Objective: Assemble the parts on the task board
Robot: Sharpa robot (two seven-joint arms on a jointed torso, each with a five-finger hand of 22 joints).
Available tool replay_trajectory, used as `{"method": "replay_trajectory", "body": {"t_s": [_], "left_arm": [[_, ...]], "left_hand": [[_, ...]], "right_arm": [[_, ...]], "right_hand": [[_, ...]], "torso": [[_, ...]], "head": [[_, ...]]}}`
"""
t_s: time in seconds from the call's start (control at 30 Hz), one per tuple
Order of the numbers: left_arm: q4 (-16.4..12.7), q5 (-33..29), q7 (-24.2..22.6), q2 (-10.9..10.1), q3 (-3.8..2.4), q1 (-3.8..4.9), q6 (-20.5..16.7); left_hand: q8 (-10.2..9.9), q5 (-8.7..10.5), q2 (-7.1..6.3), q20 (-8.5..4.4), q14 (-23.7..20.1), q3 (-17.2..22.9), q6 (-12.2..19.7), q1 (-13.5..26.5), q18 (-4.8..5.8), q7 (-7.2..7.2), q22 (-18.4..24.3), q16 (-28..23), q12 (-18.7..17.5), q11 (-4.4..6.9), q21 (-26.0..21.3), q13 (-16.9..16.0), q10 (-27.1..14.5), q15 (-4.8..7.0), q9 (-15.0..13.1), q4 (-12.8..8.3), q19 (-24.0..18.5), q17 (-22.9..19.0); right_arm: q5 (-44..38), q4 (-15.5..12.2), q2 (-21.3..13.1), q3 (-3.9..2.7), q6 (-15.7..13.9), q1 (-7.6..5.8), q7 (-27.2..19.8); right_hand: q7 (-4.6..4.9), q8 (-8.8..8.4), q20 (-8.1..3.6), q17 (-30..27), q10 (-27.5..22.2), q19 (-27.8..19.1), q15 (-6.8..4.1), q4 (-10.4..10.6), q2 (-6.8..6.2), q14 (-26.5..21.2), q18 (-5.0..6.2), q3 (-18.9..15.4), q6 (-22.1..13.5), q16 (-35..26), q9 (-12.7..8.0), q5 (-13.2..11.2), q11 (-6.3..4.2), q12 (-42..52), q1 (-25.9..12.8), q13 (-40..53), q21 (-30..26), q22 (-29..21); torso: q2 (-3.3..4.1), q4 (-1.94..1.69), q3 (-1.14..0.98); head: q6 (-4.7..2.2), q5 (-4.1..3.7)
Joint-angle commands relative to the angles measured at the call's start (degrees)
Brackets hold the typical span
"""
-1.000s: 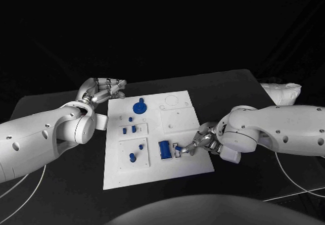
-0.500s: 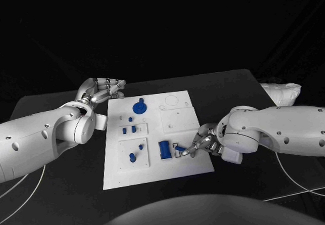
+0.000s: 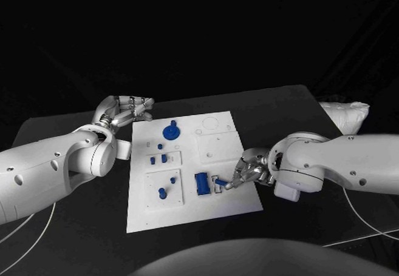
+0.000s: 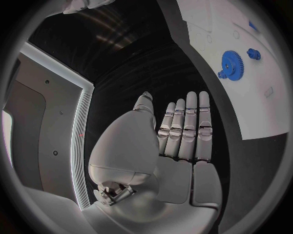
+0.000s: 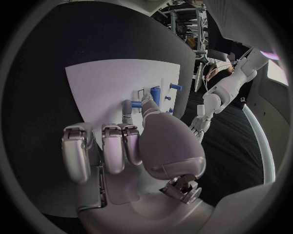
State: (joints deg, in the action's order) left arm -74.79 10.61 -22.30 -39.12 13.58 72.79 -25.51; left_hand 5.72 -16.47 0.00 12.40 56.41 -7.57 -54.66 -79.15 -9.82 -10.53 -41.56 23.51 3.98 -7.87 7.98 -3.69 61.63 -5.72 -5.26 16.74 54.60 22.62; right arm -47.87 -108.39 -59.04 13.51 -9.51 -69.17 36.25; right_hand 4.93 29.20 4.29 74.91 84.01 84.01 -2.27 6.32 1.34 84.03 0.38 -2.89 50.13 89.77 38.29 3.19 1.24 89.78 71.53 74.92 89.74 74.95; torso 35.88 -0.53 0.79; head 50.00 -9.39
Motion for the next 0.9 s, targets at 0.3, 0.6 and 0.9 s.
{"method": "replay_trajectory", "body": {"t_s": [0.3,0.6,0.9], "left_arm": [[0.0,0.2,-0.5,0.1,-0.05,-0.12,0.8],[-0.1,0.2,-0.6,0.2,-0.05,-0.15,0.9],[-0.1,0.2,-0.5,0.1,-0.05,-0.15,0.9]], "left_hand": [[0.3,-0.22,0.49,-0.06,-0.5,-0.5,0.5,-0.1,-0.64,0.04,0.1,0.3,0.3,-0.06,-0.4,-0.1,-0.5,-0.07,-0.1,0.0,0.4,-0.1],[0.3,-0.26,0.55,-0.05,-0.5,-0.5,0.6,-0.2,-0.64,0.04,0.1,0.3,0.3,-0.06,-0.4,-0.1,-0.5,-0.08,-0.1,0.0,0.5,-0.1],[0.3,-0.26,0.55,-0.05,-0.5,-0.5,0.6,-0.2,-0.64,0.04,0.1,0.3,0.3,-0.06,-0.4,-0.1,-0.5,-0.08,-0.1,0.0,0.5,-0.1]], "right_arm": [[-20.5,-0.9,0.5,0.01,-4.7,0.03,-5.5],[-25.4,-0.4,1.8,0.03,-1.9,0.63,-4.4],[-26.9,-0.3,2.3,0.03,1.2,0.99,-3.2]], "right_hand": [[2.49,-9.31,1.31,15.1,6.0,6.0,1.66,0.1,-0.55,6.0,-0.38,2.2,-1.3,0.2,-7.5,0.0,2.56,0.2,2.6,15.1,0.3,15.1],[3.54,-14.46,2.17,15.1,6.0,6.0,2.48,-0.5,-0.95,6.0,-0.38,3.7,-1.3,0.2,-12.6,0.2,3.36,0.2,3.9,15.1,0.3,15.1],[3.64,-16.18,2.39,15.1,6.0,6.0,2.62,-1.4,-1.16,6.0,-0.38,4.6,-0.5,0.2,-14.7,1.1,3.50,0.2,5.1,15.1,0.3,15.1]], "torso": [[0.04,0.03,-0.01],[0.05,-0.03,0.00],[0.03,0.03,0.02]], "head": [[0.00,-0.05],[0.00,-0.09],[0.00,-0.05]]}}
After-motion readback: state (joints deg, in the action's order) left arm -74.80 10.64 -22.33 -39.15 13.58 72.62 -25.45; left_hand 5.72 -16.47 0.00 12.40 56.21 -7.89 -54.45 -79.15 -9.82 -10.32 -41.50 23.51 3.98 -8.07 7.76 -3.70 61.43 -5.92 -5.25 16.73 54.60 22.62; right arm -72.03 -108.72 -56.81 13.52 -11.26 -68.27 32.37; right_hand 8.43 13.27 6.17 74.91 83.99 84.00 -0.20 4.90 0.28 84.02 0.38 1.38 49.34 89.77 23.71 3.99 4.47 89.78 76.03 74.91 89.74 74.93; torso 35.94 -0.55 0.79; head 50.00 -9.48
